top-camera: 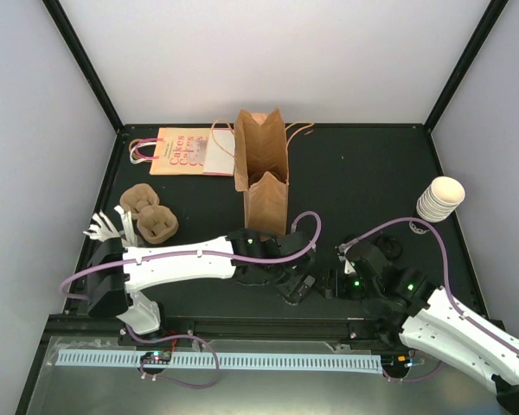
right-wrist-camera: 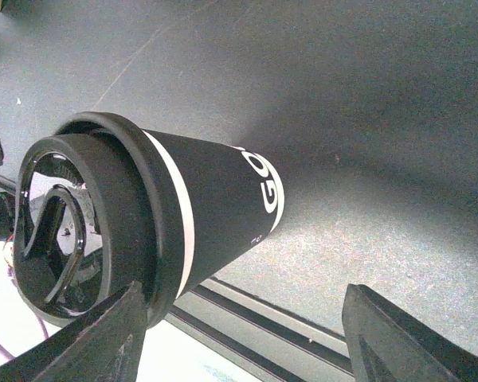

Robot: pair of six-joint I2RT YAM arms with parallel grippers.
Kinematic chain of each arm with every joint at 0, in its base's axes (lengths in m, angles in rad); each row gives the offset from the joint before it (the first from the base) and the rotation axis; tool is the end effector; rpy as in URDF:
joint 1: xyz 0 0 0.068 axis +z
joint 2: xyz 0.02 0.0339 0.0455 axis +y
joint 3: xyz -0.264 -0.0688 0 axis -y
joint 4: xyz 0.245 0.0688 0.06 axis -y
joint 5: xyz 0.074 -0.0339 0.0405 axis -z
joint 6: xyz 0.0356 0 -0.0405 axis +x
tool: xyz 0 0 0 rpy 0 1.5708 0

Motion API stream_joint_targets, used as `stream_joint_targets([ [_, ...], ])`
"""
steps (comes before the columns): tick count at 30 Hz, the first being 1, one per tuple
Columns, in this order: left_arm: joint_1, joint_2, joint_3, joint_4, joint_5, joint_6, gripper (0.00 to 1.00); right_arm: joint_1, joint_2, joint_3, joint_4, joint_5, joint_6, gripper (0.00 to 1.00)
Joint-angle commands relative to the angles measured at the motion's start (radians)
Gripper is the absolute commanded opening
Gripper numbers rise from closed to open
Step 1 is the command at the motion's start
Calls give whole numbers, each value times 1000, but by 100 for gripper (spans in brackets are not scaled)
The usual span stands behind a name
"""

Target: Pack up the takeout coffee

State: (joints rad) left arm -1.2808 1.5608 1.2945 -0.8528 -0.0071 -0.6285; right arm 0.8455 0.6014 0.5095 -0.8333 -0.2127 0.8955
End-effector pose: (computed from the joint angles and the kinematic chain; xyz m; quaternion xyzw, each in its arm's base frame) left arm 0.0910 -0.3040 0.2723 0.3115 0.9235 -0.1808 0.1322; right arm 0.0722 0.0927 0.2132 -0.0101 0.9435 0.3061 0.1263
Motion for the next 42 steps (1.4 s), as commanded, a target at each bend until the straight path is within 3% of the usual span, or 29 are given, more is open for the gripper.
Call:
stream_joint_targets([
  [1, -6, 37, 76, -91, -43, 25, 98, -6, 4, -1, 37, -19, 6, 70],
  [21, -8, 117, 118, -80, -20, 82, 92, -6, 19, -28, 63, -28, 6, 68],
  [42, -22, 170, 115, -113, -39, 105, 72, -6, 20, -85, 66, -42, 26, 65],
])
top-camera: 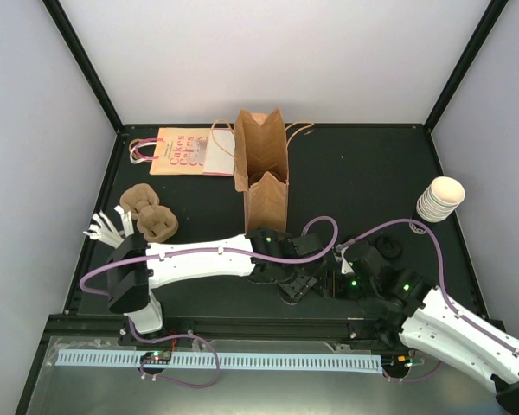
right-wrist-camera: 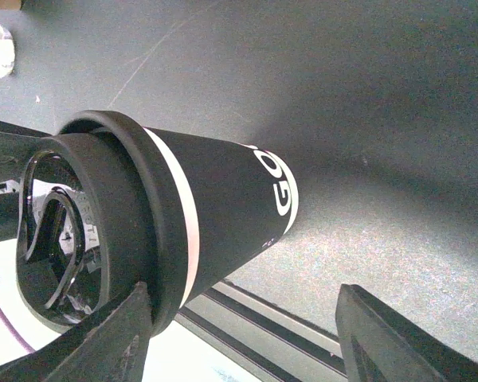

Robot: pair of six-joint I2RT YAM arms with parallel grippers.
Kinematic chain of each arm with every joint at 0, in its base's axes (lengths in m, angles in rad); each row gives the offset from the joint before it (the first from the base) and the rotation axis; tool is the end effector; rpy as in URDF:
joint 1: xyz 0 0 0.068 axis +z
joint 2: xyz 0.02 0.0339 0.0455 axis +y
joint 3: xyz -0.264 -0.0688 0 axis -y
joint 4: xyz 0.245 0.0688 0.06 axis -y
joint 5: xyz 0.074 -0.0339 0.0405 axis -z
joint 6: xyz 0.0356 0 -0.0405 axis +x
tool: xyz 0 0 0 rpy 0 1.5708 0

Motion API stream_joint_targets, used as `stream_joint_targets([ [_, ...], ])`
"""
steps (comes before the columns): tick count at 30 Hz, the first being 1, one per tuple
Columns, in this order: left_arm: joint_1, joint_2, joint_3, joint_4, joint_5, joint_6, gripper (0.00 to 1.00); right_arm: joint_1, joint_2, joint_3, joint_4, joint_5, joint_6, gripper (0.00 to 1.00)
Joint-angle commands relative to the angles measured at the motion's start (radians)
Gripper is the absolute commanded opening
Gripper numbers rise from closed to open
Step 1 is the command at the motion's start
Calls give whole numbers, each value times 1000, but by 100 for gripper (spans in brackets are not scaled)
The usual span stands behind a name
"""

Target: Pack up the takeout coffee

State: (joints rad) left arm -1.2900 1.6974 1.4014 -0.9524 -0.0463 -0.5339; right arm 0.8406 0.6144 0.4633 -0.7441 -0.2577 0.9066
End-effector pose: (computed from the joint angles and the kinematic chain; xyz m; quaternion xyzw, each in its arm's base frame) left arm 0.0958 -0.3261 0.2574 0.3608 0.9185 -0.1129 0.1163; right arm 0.0755 0.0979 0.2035 -0.0117 0.9366 0.3298 0.1181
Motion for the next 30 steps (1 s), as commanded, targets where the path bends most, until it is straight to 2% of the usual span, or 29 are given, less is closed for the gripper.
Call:
stream_joint_targets([
  [1, -12, 33, 4, -11, 1, 11, 71, -2, 10, -43, -27, 6, 18, 64],
  [4, -12, 36, -3, -9, 4, 8, 70, -2, 29, -49, -32, 2, 15, 61],
  [12, -12, 44, -14, -8, 8, 6, 69, -2, 42, -53, -38, 3, -3, 60],
  [17, -13, 53, -21, -4, 16, 6, 68, -2, 46, -104, -20, -38, -1, 55],
  [22, -15, 57, -37, 7, 22, 5, 68, -2, 40, -135, -4, -49, -6, 55],
  [26, -15, 55, -44, 15, 27, 1, 67, -2, 79, -107, -8, -40, -21, 55],
  [30, -15, 54, -46, 10, 24, 3, 67, -1, 87, -13, -67, 30, -46, 54],
])
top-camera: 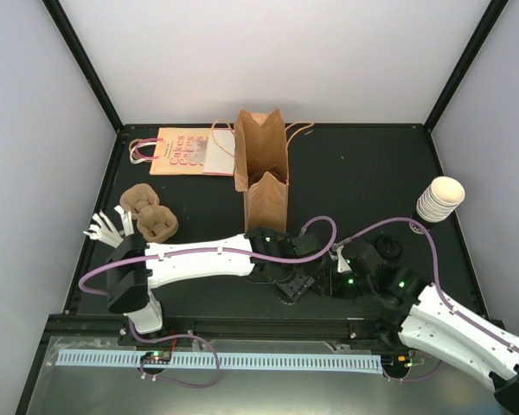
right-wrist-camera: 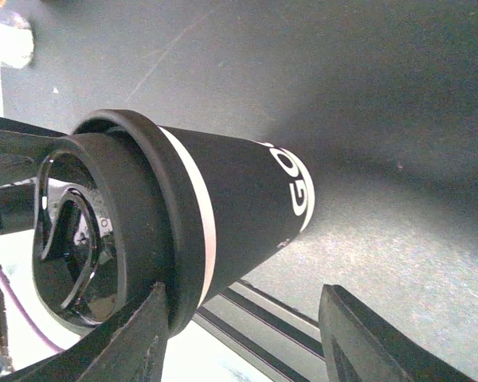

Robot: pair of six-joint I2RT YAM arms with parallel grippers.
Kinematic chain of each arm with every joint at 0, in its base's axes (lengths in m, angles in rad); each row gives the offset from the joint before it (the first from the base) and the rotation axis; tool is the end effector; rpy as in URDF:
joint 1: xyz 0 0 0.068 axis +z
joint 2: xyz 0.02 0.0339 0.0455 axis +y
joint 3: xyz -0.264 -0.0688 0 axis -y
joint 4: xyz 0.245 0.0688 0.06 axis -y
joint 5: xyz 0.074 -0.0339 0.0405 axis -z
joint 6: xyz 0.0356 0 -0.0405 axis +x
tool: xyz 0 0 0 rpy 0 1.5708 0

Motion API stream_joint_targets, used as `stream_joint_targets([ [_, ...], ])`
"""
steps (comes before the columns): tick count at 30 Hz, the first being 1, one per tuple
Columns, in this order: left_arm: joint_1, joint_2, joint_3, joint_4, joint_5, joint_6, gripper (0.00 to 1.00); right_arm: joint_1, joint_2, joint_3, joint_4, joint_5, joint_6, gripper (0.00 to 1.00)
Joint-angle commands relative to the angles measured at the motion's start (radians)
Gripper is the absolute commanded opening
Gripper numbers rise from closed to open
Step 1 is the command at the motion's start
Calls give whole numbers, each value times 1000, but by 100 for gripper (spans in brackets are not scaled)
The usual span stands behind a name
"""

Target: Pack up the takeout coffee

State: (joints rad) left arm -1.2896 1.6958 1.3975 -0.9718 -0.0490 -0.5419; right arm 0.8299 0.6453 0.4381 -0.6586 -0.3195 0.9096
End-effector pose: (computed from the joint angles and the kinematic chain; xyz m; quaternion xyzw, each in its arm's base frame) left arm 0.0952 -0.3235 0.2561 0.3576 0.9215 -0.1040 0.1104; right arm 0.0802 0.1042 0.1985 -0.0180 0.9280 0.3568 0.1058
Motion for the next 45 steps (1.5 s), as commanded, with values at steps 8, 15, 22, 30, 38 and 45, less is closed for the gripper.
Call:
stream_joint_targets([
  [8, -16, 55, -42, 20, 16, 19, 67, -10, 90, 159, -205, 161, -97, 59],
  [15, -16, 60, -30, 12, 10, 24, 67, -144, 86, 186, -160, 69, -165, 59],
  [22, -16, 71, -8, 0, 7, 34, 66, -160, 121, 165, -63, -61, -182, 57],
  [30, -16, 80, 4, 1, 13, 39, 65, -163, 120, 89, -10, -111, -166, 50],
  [38, -15, 82, 4, 5, 19, 43, 64, -163, 108, -1, 29, -142, -141, 37],
  [45, -16, 79, 4, 5, 22, 41, 64, -165, 108, -78, 26, -98, -84, 18],
])
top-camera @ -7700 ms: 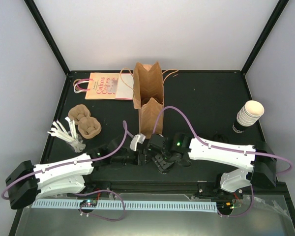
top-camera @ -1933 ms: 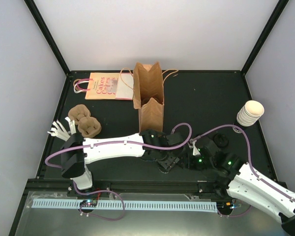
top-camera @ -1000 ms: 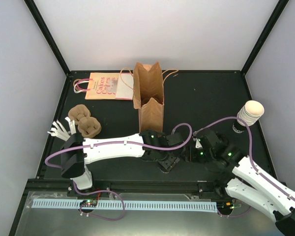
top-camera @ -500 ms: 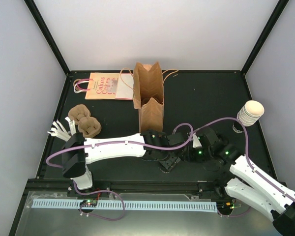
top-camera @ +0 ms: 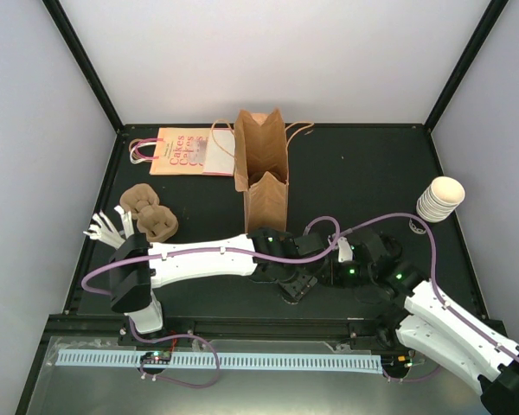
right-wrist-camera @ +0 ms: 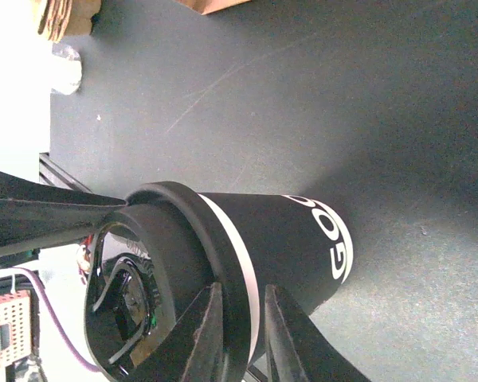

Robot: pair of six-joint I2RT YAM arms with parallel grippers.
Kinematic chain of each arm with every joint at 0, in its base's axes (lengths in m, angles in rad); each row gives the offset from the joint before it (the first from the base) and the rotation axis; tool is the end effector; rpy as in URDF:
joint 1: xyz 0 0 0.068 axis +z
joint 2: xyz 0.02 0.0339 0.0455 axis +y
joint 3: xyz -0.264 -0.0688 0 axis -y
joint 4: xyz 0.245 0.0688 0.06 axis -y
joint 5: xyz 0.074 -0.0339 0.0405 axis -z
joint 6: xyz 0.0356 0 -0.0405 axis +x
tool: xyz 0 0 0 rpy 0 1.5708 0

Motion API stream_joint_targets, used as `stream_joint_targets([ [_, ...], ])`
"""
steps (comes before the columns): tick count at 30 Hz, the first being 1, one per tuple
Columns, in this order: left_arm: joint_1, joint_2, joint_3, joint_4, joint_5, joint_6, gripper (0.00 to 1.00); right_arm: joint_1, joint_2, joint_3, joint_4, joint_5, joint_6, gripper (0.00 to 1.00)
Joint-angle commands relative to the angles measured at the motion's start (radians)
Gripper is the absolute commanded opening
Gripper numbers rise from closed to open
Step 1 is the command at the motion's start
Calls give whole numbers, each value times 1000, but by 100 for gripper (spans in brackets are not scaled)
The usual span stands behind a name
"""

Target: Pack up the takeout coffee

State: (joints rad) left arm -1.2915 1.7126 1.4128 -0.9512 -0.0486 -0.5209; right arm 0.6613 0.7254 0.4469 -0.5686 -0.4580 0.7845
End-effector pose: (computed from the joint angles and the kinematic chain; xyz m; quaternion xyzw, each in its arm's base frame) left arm 0.0964 -0.3298 0.2558 0.3673 0.9160 -0.1105 0.1170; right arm 0.1045 0.1013 0.1996 -0.0241 0.9140 0.3873 0.1181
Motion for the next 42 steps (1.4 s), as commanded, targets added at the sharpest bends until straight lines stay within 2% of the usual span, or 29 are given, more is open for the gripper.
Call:
stream_joint_targets([
  [1, -14, 61, -13, -15, 22, 18, 64, 4, 28, -98, -54, 37, 48, 18],
  [6, -12, 60, -18, -27, 6, 3, 64, 4, 10, -103, -54, 17, 45, 19],
  [11, 13, 68, -18, -53, -22, -64, 60, 4, -74, -15, -161, 42, -9, 34],
  [13, 18, 74, -9, -57, -21, -83, 60, 4, -98, -1, -192, 18, -26, 36],
  [19, 20, 123, 36, -94, -36, -137, 59, 4, -194, -28, -259, -47, -19, 37],
  [30, 24, 112, 35, -110, -42, -196, 59, 5, -199, -72, -159, -201, -7, 37],
  [39, 21, 88, -8, -90, -25, -192, 58, 5, -180, -73, -81, -213, 29, 37],
  [42, 19, 87, -11, -90, -24, -190, 58, 6, -167, -81, -59, -186, 55, 33],
])
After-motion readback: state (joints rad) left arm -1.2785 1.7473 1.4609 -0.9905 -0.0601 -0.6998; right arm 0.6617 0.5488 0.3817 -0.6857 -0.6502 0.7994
